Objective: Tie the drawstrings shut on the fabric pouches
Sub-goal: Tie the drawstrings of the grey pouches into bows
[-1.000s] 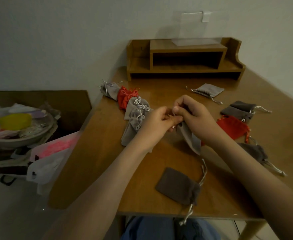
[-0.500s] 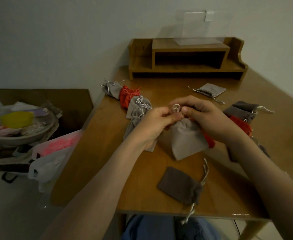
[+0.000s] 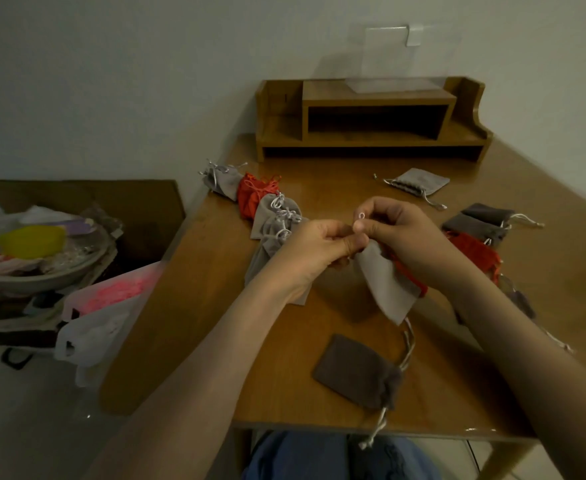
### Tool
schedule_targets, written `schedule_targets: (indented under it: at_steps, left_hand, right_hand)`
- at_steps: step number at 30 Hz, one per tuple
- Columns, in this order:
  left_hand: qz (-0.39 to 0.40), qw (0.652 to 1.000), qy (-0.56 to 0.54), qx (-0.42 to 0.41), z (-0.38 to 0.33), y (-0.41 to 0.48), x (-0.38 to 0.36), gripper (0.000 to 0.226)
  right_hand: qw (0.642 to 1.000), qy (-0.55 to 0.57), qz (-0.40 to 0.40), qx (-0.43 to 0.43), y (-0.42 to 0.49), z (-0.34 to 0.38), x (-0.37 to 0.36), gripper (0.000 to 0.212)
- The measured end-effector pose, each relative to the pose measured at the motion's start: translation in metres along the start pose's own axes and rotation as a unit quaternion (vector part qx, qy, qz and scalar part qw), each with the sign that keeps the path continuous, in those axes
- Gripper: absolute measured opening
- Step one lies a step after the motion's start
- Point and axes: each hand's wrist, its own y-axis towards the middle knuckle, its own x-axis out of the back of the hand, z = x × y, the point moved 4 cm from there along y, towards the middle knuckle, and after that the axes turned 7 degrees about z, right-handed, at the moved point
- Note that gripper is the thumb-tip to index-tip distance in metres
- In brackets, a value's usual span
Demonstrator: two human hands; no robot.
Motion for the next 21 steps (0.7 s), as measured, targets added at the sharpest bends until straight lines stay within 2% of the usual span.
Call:
schedule_targets:
  at_steps: [4,8,11,14,17,19,21]
  left_hand:
    - [-0.008,0.999,0.045,-0.023,0.001,0.0,-0.001,0.014]
    - [-0.022,0.998,0.053,-0.031,-0.001,0.0,-0.001,0.009]
    - [-0.06,0.997,-0.039,-0.028,0.0,0.0,0.003,0.01]
    - [-0.093,0.988,-0.125,-0.024,0.002,0.002,0.007,0.01]
    - [-0.108,0.969,-0.217,-0.039,0.002,0.004,0.007,0.011]
    - [-0.117,0.97,-0.209,-0.05,0.003,0.003,0.009,0.014]
    - [-0.108,0.981,-0.154,-0.053,0.006,0.003,0.007,0.017]
  right_hand:
    - [0.999,-0.028,-0.027,0.003,0.0,0.001,-0.003,0.012]
    - [0.995,-0.06,-0.063,0.043,-0.002,0.005,0.001,0.009]
    - [0.984,-0.145,-0.091,0.052,-0.003,0.006,0.01,0.017]
    - [0.954,-0.291,-0.07,0.027,0.0,0.002,0.008,0.014]
    - [0.941,-0.334,-0.059,0.012,0.004,-0.004,0.004,0.013]
    - [0.926,-0.374,-0.049,0.006,0.007,-0.007,0.006,0.018]
    - [0.916,-0.4,-0.036,0.001,0.008,-0.01,0.007,0.018]
